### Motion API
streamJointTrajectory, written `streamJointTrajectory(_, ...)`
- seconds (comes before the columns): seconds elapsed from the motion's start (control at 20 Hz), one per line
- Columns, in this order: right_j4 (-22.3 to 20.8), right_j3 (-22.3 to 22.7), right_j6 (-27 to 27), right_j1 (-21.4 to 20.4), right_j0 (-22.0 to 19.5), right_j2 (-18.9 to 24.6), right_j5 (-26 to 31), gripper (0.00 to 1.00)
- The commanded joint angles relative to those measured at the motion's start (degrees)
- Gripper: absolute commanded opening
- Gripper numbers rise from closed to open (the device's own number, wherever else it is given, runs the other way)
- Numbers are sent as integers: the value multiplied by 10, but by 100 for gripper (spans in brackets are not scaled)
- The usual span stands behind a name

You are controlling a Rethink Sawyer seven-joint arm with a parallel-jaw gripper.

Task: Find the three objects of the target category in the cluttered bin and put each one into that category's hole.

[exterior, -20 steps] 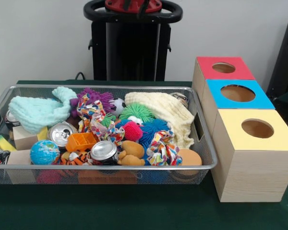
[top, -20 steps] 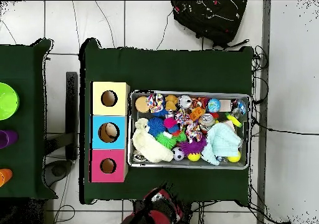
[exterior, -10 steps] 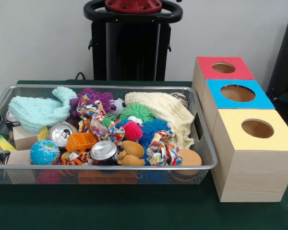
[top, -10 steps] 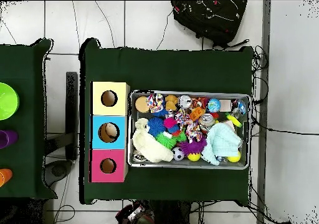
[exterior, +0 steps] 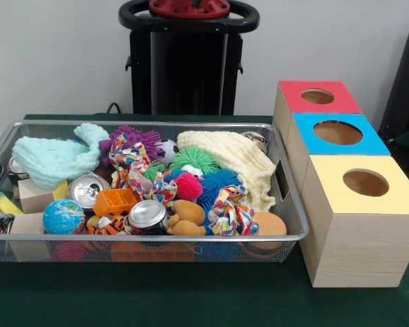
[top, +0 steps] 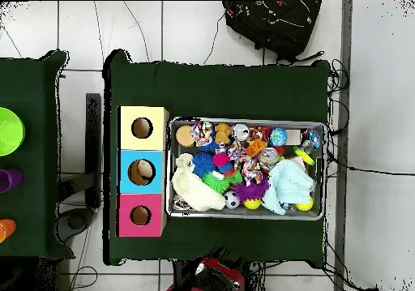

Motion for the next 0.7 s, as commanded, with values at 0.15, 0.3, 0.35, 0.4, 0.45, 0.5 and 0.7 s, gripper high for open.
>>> streamJointTrajectory(0.15, 17, -77, 111, 102, 4, -176, -257, 100)
streamJointTrajectory(0.3, 63, -72, 82, 112, 28, -192, -290, 100)
streamJointTrajectory(0.35, 77, -63, 86, 107, 33, -182, -245, 100)
streamJointTrajectory(0.4, 87, -53, 94, 100, 35, -165, -189, 100)
streamJointTrajectory(0.45, 81, -45, 77, 77, 21, -131, -139, 100)
streamJointTrajectory(0.5, 83, -34, 66, 51, 0, -90, -81, 100)
streamJointTrajectory(0.7, 142, 50, 24, -52, -146, 95, 62, 100)
